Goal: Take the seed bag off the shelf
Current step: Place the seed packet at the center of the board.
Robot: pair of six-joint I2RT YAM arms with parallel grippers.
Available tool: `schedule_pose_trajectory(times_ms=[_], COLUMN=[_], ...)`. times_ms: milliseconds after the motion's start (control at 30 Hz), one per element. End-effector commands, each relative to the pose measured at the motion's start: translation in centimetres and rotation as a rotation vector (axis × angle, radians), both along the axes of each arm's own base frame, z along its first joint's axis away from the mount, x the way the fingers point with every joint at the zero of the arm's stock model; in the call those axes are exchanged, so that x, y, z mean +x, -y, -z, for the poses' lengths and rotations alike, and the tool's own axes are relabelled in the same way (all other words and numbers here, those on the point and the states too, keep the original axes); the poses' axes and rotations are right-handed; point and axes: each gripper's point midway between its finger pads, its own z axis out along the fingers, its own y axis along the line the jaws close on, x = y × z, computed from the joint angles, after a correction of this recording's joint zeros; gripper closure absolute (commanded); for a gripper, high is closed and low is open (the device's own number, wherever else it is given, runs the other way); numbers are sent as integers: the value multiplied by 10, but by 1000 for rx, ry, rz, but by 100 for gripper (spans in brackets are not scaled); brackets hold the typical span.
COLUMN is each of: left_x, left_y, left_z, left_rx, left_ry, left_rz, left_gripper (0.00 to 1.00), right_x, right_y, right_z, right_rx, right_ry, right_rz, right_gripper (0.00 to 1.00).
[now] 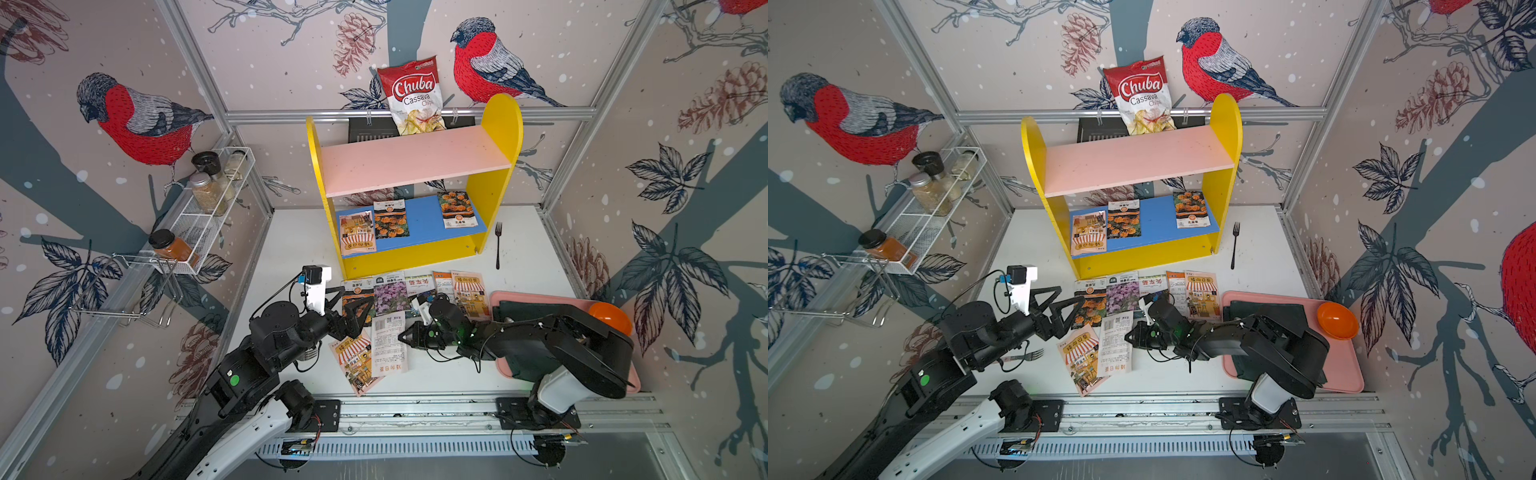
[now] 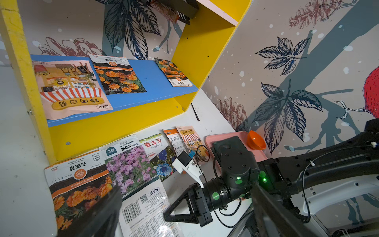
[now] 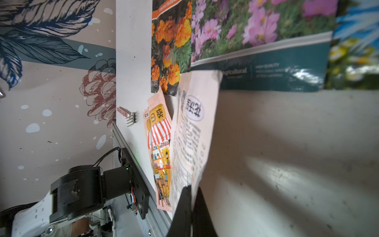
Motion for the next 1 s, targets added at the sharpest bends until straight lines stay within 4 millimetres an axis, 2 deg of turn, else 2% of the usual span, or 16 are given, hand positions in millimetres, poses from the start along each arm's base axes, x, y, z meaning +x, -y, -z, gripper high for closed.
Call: schedule_pose_trajectory(times_ms=[0,167,400,667,833,967], left_x=[2,1,1,-1,-1,2], left_y=[0,0,-1,-3,-4,-3], left_z=[-6,-4,-2,0,1,0], left_rx=[-15,-18,-18,-19,-17,-18], left_ry=[22,21,18,17,16,13], left_rz=[-4,-4,-7,-12,-12,-19], left_gripper=[2,2,2,2,2,2], right_x=[0,4,6,17,22,15], right_y=[7,12,15,31,34,21], right_z=[13,19,22,23,5,-35], right_rx=[-93,-149,-184,-340,-356,-200], right_ry=[18,26,30,106,166,205], right_rz=[-29,-25,-17,7,15,-33], right_gripper=[98,84,54,46,42,31])
